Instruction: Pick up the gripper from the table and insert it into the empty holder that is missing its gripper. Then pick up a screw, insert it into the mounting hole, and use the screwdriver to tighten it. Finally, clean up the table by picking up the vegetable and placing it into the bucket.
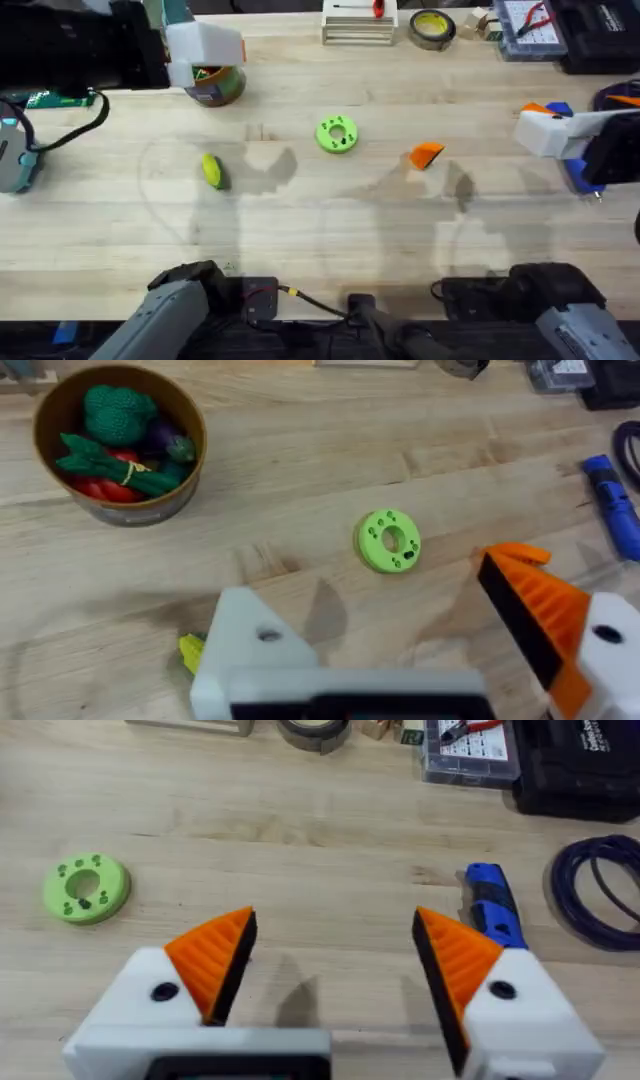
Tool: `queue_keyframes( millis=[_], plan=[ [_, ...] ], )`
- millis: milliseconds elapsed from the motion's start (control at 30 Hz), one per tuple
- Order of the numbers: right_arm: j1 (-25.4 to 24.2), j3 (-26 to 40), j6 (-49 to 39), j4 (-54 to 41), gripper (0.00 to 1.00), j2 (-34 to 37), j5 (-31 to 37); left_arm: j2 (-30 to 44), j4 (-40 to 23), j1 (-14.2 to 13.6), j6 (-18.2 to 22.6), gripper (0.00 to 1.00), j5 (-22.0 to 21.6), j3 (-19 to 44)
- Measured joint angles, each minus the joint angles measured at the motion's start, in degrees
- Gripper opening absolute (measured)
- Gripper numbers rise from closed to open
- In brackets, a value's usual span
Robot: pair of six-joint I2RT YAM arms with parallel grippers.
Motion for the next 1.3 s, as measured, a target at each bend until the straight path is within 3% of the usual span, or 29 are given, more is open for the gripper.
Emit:
queue_keyframes(
  millis=[467,800,1000,1300],
  plan=[
    [0.00,0.00,0.00,0.00,0.991,0.00,-0.01,0.00,0.14,0.00,0.00,0.994,0.02,0.00],
    [0.00,0.00,0.00,0.00,0.991,0.00,0.00,0.00,-5.52,0.00,0.00,0.993,0.26,0.00],
    [0.00,0.00,0.00,0.00,0.991,0.00,0.00,0.00,-5.80,0.00,0.00,0.993,0.40,0.00],
    [0.00,0.00,0.00,0.00,0.991,0.00,0.00,0.00,3.08,-0.45,0.00,0.993,0.39,0.00]
  ],
)
